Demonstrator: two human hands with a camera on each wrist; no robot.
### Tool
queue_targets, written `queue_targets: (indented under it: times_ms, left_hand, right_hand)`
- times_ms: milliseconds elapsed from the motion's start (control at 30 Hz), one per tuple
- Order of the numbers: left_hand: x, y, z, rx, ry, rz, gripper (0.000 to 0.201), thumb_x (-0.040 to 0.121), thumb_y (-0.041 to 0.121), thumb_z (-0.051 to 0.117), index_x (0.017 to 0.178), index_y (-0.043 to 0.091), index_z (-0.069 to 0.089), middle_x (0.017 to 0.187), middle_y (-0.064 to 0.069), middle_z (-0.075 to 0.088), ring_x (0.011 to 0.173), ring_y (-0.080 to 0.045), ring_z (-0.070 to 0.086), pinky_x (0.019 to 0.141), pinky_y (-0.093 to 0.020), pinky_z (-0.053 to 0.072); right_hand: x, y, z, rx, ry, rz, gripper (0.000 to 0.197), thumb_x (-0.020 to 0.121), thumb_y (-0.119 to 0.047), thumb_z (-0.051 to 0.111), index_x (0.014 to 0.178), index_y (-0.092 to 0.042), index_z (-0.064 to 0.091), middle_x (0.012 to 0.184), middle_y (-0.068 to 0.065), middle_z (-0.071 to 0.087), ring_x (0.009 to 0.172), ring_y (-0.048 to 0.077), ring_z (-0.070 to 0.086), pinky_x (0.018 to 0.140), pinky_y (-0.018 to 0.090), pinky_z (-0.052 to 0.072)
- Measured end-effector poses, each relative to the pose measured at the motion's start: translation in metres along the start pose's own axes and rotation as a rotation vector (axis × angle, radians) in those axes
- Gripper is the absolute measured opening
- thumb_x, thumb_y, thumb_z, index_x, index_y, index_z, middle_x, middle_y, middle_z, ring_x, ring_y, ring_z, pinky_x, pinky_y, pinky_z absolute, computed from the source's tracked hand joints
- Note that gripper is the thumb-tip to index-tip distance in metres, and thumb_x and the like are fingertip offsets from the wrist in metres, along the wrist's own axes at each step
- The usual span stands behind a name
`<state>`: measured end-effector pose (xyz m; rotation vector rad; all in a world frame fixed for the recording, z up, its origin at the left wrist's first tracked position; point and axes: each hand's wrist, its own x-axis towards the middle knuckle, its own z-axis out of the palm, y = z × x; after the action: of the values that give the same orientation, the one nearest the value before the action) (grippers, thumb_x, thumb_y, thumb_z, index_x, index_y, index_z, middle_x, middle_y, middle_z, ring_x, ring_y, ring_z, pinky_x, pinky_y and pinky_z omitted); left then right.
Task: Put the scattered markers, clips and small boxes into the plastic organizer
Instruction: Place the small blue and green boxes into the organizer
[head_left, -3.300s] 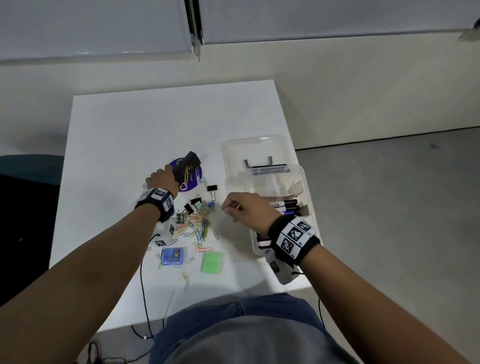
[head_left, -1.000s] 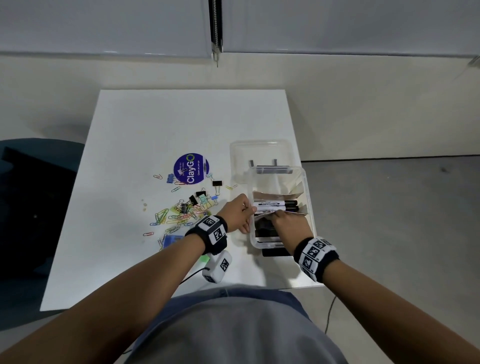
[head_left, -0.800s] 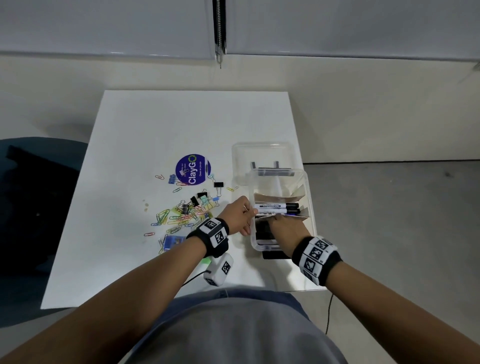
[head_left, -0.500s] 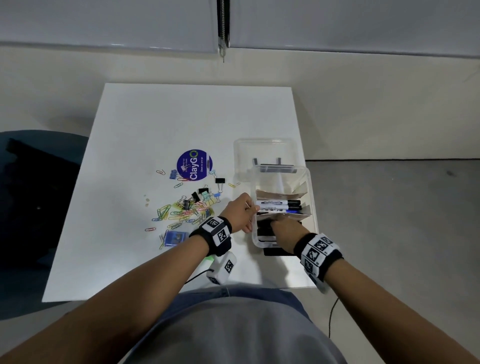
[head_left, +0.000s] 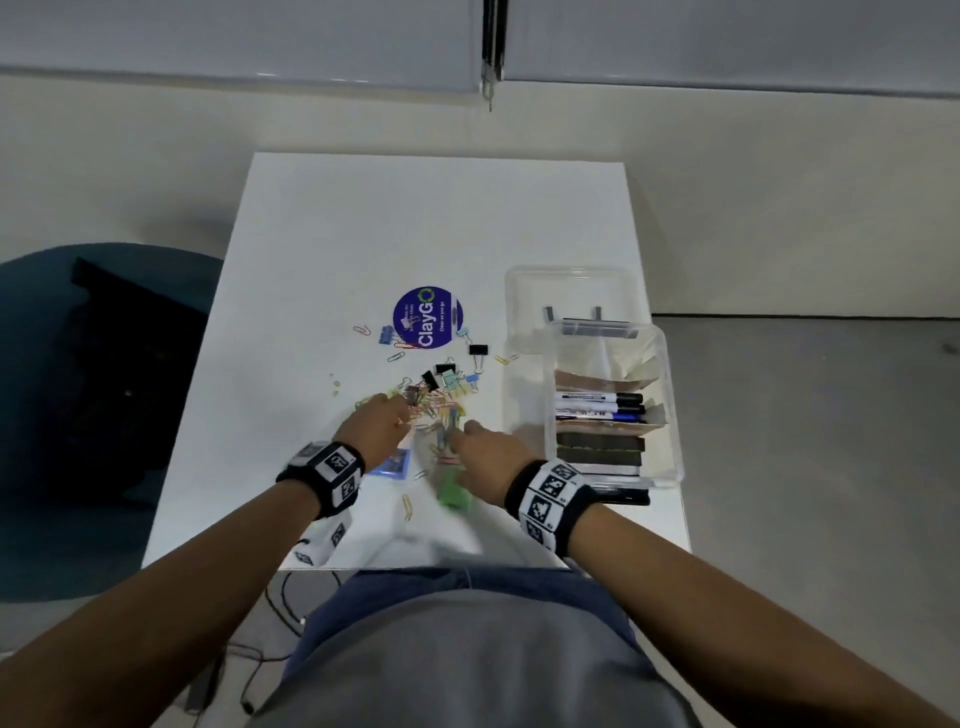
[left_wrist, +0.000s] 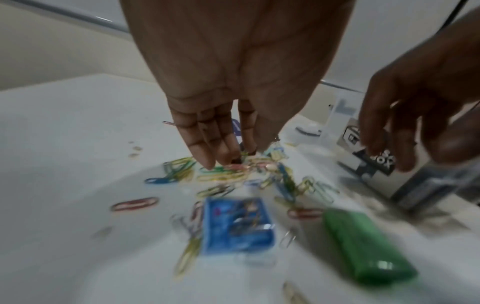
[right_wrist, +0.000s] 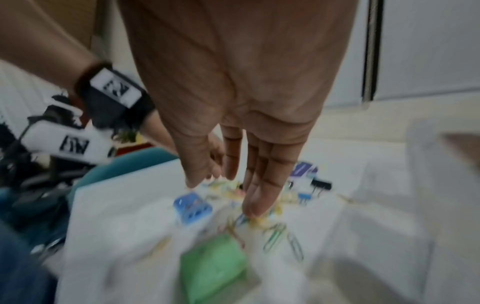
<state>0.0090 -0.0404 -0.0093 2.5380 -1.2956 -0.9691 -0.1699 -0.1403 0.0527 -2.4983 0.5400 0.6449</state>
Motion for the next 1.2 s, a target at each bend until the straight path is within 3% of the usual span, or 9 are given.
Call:
queue_targets:
  times_ms: [167,367,500,600,767,833,933,1033,1200]
  left_hand:
    - [-0.022,-0.029,0.017,0.204,-0.12,0.082,0.049,0.082,0.032,0.07,0.127,0.021,0.053,0.123,-0.01,0.048,0.117,-0.031,0.047,0.096,-0.038,0.043]
    - [-0.023,-0.024,0.026,0.481,-0.121,0.179,0.05,0.082,0.016,0.063,0.128,0.018,0.045,0.13,-0.009,0.045,0.119,-0.031,0.043,0.098,-0.039,0.033]
    - [-0.02,-0.015,0.016,0.264,-0.053,0.153,0.054,0.08,0.028,0.064,0.129,0.022,0.044,0.124,-0.007,0.048,0.112,-0.03,0.053,0.098,-0.039,0.037]
    - [-0.021,0.007,0.002,-0.045,-0.008,0.185,0.059,0.085,0.037,0.063,0.138,0.032,0.037,0.121,-0.01,0.045,0.1,-0.03,0.059,0.085,-0.036,0.051]
    - [-0.009,0.066,-0.009,-0.28,0.019,0.272,0.042,0.083,0.041,0.069,0.118,0.027,0.05,0.108,-0.004,0.044,0.091,-0.021,0.054,0.078,-0.028,0.046]
    - [-0.007,0.097,-0.013,-0.357,0.018,0.33,0.036,0.085,0.039,0.068,0.111,0.021,0.05,0.104,-0.005,0.05,0.087,-0.019,0.055,0.072,-0.023,0.045]
    - [-0.006,0.137,-0.016,-0.39,-0.013,0.431,0.02,0.095,0.035,0.056,0.103,0.018,0.052,0.096,-0.003,0.06,0.08,-0.018,0.059,0.065,-0.026,0.04]
    - [-0.005,0.163,-0.009,-0.386,-0.042,0.44,0.015,0.098,0.027,0.05,0.106,0.015,0.052,0.088,-0.005,0.058,0.076,-0.02,0.051,0.066,-0.031,0.037]
    - [-0.009,0.192,0.01,-0.361,-0.059,0.451,0.019,0.093,0.023,0.059,0.108,0.016,0.052,0.105,-0.006,0.055,0.086,-0.021,0.054,0.075,-0.027,0.041]
  right_hand:
    - [0.024,-0.01,0.045,-0.184,-0.131,-0.038,0.081,0.083,-0.021,0.069,0.148,-0.02,0.022,0.15,0.021,0.026,0.12,0.04,0.05,0.09,0.046,0.05]
    - [0.035,-0.004,0.06,-0.175,-0.104,0.008,0.075,0.081,-0.007,0.062,0.146,-0.019,0.026,0.136,0.017,0.04,0.116,0.037,0.048,0.083,0.045,0.05]
    - [0.023,-0.001,0.027,0.223,-0.052,0.034,0.054,0.083,-0.021,0.062,0.134,-0.022,0.042,0.118,0.013,0.048,0.098,0.036,0.06,0.081,0.04,0.052]
    - [0.0,0.013,-0.005,0.851,0.078,0.094,0.028,0.088,-0.011,0.058,0.115,-0.021,0.056,0.11,0.011,0.052,0.082,0.035,0.07,0.073,0.041,0.06]
    - [-0.039,0.051,-0.036,1.498,0.259,0.175,0.016,0.091,-0.006,0.061,0.088,-0.014,0.048,0.095,0.012,0.056,0.08,0.036,0.067,0.069,0.042,0.057]
    - [-0.049,0.067,-0.04,1.467,0.357,0.218,0.018,0.093,-0.006,0.058,0.089,-0.017,0.045,0.099,0.015,0.056,0.076,0.034,0.068,0.065,0.039,0.056]
    - [-0.07,0.093,-0.042,1.07,0.445,0.308,0.023,0.095,-0.017,0.057,0.111,-0.02,0.04,0.115,0.007,0.059,0.085,0.021,0.067,0.072,0.036,0.056]
    - [-0.094,0.11,-0.038,0.734,0.492,0.354,0.022,0.091,-0.022,0.059,0.11,-0.023,0.047,0.106,0.0,0.064,0.093,0.018,0.062,0.077,0.032,0.05]
    - [-0.103,0.125,-0.011,0.702,0.665,0.459,0.024,0.082,-0.012,0.07,0.102,-0.017,0.057,0.097,0.002,0.063,0.086,0.016,0.06,0.073,0.026,0.045]
